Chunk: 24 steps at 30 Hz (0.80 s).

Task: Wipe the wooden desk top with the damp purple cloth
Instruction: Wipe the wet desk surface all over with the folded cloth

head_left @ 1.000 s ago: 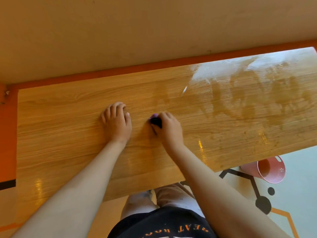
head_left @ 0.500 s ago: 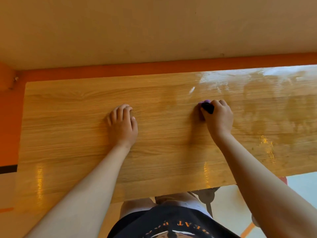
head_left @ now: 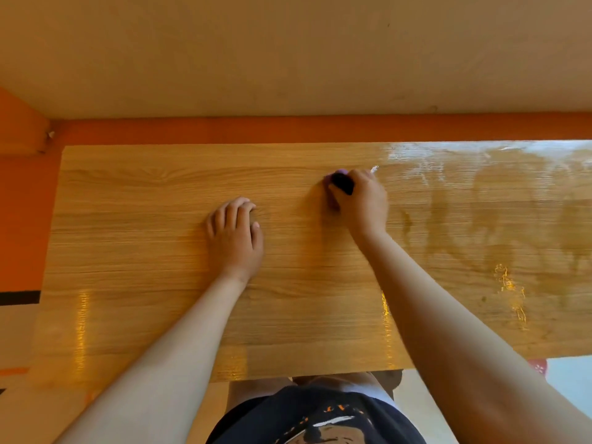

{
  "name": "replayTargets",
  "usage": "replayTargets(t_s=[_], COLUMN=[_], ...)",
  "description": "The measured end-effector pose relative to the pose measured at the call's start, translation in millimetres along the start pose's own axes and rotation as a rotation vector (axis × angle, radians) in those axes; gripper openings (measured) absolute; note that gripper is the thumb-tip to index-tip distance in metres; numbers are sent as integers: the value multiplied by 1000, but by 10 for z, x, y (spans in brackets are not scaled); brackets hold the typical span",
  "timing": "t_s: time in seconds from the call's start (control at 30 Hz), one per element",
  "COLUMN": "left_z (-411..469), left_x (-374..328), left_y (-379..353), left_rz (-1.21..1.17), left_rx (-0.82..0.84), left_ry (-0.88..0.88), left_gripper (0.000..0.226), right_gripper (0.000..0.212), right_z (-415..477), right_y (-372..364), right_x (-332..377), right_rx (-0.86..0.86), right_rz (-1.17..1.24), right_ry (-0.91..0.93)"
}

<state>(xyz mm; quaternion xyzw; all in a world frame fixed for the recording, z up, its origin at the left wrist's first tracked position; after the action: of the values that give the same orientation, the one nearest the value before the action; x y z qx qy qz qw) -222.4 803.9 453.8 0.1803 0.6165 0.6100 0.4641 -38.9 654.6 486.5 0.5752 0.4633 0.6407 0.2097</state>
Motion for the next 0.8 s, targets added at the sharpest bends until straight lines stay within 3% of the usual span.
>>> replayTargets(t_s=[0.2,0.3,0.47,0.53,0.63,0.8], left_z=[5,7,5,7,11,13], left_x=[4,-1,-8,-4,4,5], left_y=[-8,-1,19,23,13,3], left_rz=[-2,-5,-6,-4,-2,-8], left_rx=[-8,-12,-8,-13,-11,-13], left_ry=[9,14,17,12,22,14], left_gripper=[27,28,28,28,27,27], right_gripper=[26,22,19,22,21,21], right_z=[189,40,-147,-32,276,643], right_y=[582,393,-315,-388,-276,281], right_x=[-784,-500,416,560,420,-319], right_rx=[-165,-139,69,86,61,-111], right_rz=[-43,-30,9,8,15,2], right_ry=[-302,-238,138,191,140,-115])
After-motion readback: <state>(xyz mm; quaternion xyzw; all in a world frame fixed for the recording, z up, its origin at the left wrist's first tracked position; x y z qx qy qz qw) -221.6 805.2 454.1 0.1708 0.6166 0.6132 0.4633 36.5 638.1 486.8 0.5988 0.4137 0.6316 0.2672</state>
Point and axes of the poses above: each hand's wrist, its own z-axis towards the middle knuckle, its own y-axis out of the back of the hand, x = y × z, the point moved 4 cm from there along z, towards the middle knuckle, and after that the axes turned 2 degrees about -y, right-handed, at the moved point
